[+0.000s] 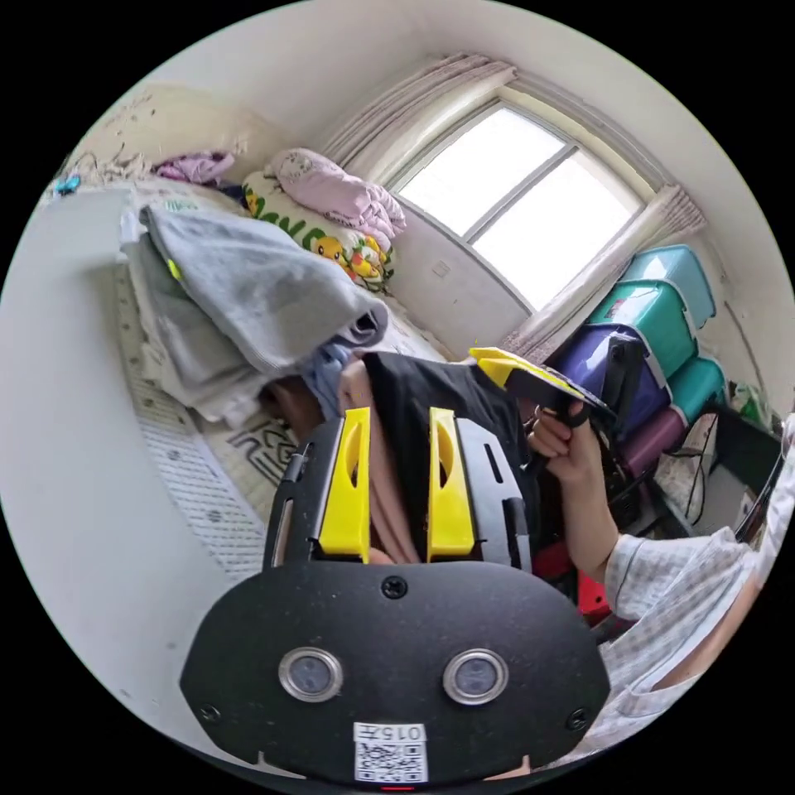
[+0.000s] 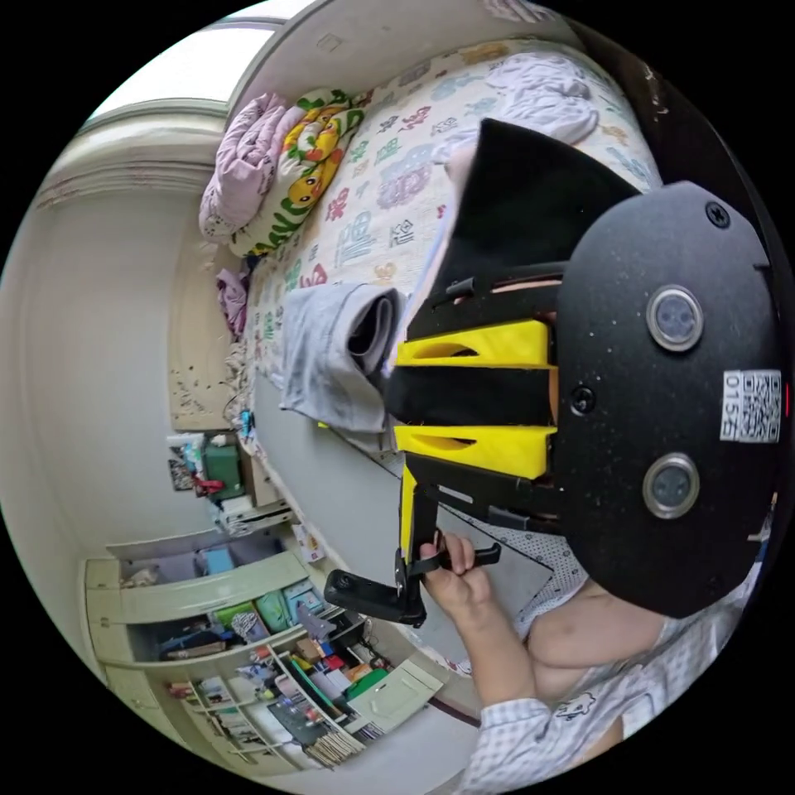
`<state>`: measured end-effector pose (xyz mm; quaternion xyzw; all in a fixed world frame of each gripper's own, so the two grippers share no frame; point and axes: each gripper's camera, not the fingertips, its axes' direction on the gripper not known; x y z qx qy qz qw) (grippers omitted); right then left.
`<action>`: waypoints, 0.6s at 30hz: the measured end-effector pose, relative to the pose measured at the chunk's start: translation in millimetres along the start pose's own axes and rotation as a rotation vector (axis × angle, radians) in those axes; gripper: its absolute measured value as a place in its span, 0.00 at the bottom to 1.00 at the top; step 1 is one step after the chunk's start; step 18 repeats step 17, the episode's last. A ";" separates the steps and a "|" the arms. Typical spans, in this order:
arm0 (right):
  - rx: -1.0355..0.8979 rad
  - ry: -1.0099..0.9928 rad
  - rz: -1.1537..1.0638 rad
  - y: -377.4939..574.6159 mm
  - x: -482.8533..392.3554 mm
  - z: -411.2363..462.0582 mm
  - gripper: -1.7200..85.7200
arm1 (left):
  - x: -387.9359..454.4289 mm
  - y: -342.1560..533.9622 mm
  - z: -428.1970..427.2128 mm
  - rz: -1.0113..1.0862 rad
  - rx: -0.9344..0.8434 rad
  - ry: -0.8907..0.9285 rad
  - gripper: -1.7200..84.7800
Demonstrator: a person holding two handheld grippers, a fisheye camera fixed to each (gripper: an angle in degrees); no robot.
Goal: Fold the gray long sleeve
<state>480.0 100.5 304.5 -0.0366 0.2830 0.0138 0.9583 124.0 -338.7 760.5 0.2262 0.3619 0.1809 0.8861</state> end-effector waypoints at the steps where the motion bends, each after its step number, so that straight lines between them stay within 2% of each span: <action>1: -0.026 0.006 0.021 2.2 -5.4 8.4 0.15 | 3.3 2.1 14.9 -0.021 -0.015 0.027 0.14; 3: -0.024 -0.020 0.041 3.2 -10.4 15.5 0.15 | 12.5 3.4 30.5 -0.041 -0.014 0.008 0.13; 6: -0.026 -0.034 0.075 -1.6 -13.0 19.8 0.16 | 36.2 10.3 33.0 -0.037 0.043 -0.051 0.05; 8: -0.033 -0.034 0.071 -3.0 -16.5 18.0 0.17 | 61.0 21.0 27.9 0.047 0.094 0.003 0.03; 12: -0.050 0.042 0.044 7.1 -23.8 16.5 0.16 | 100.1 37.6 38.5 0.222 0.055 0.013 0.02; 14: -0.046 0.074 0.035 15.5 -23.8 18.0 0.13 | 122.2 47.6 46.5 0.333 0.029 -0.011 0.02; 16: -0.032 0.094 0.028 22.0 -23.0 16.3 0.03 | 133.1 53.0 49.9 0.408 0.001 -0.019 0.03; 18: -0.010 0.132 0.038 28.1 -21.8 12.9 0.03 | 137.2 54.7 49.1 0.451 -0.020 -0.025 0.04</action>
